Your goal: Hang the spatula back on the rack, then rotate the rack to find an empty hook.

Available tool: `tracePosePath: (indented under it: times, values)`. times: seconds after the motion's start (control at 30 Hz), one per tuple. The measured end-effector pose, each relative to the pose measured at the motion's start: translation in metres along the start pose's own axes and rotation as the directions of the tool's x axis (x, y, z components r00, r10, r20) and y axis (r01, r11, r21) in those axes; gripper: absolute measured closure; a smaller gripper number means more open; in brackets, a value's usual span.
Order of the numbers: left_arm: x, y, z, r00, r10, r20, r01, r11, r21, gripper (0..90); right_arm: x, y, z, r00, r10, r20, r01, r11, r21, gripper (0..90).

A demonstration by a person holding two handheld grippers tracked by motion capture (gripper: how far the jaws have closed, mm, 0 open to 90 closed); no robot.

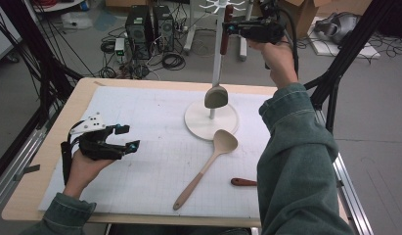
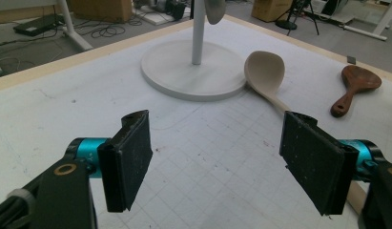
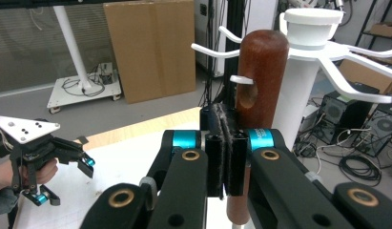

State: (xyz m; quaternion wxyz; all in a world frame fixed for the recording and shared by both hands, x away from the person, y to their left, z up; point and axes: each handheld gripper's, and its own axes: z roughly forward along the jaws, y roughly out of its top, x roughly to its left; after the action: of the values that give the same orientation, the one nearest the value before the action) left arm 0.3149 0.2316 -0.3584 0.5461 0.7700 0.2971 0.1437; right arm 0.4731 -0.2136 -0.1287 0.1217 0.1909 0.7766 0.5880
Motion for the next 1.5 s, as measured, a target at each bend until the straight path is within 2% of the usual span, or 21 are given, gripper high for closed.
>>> tracePosePath:
  times: [0.13,0.37,0.57,0.83,0.9,1.17,1.5]
  values:
    - [0.000,0.000,-0.001,1.0000,0.001,0.000,-0.001,1.0000,0.000,26.6,0.002,-0.003,0.001,0.9998,-0.005,-0.021,0.005,1.000,0.007,90.0]
    - [0.001,0.000,-0.003,1.0000,0.001,-0.005,-0.001,1.0000,0.000,26.6,0.003,-0.009,-0.009,0.9998,0.008,-0.016,-0.008,1.000,0.003,90.0]
    - [-0.001,0.000,-0.002,1.0000,0.003,-0.006,-0.003,1.0000,0.000,26.6,0.003,-0.010,-0.024,0.9999,0.013,0.010,-0.013,1.000,-0.007,90.0]
    - [-0.002,0.001,-0.001,1.0000,0.007,0.004,-0.007,1.0000,0.002,26.6,0.002,0.003,-0.038,0.9987,0.008,0.050,-0.006,0.999,-0.036,90.0]
    - [-0.001,0.001,-0.001,1.0000,0.004,0.004,-0.004,1.0000,-0.001,26.6,0.002,0.006,-0.038,0.9985,0.010,0.054,-0.007,0.999,-0.049,90.0]
    - [-0.001,0.001,-0.001,1.0000,0.003,0.005,-0.003,1.0000,-0.004,26.6,0.004,0.019,-0.030,0.9976,-0.005,0.069,0.008,0.999,-0.035,90.0]
    - [-0.002,0.002,-0.002,1.0000,0.007,0.004,-0.007,1.0000,-0.003,26.6,0.006,0.019,-0.023,0.9966,-0.009,0.081,0.011,1.000,-0.014,89.9]
